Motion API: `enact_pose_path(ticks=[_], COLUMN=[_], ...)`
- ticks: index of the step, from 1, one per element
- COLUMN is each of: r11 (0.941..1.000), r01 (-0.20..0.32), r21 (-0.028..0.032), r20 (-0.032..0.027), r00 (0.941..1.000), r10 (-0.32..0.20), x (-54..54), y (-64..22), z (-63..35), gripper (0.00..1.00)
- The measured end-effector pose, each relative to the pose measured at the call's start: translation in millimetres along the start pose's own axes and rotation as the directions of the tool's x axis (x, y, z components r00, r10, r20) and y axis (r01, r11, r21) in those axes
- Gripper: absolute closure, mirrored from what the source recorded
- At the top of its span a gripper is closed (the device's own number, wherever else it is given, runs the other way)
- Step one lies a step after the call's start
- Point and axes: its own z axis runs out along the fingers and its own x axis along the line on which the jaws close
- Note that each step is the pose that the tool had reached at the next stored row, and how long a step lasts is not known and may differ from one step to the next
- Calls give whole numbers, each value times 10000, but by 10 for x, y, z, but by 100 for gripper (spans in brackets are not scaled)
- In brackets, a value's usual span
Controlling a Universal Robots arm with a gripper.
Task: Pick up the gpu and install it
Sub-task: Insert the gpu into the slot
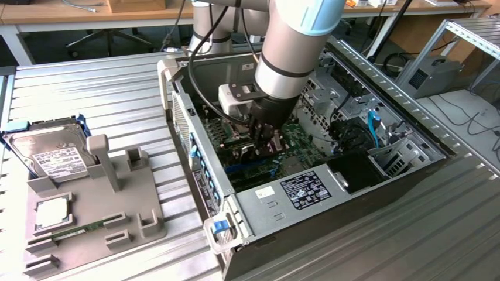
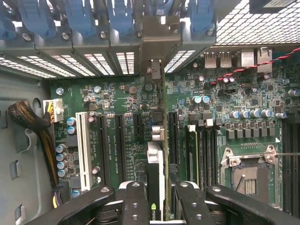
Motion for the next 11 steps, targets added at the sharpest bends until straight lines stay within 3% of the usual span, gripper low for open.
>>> enact_pose_path(ticks=[3,5,7,11], r11=[10000,10000,10000,10000], r01=[0,1,1,3], r21=[0,1,-2,-5], r20=[0,-1,48,91], r00=[10000,10000,10000,10000], r10=[0,-1,-1,-3], x=[0,5,3,11], y=[0,8,9,39], z=[0,51,22,50], gripper=[73,73,73,73])
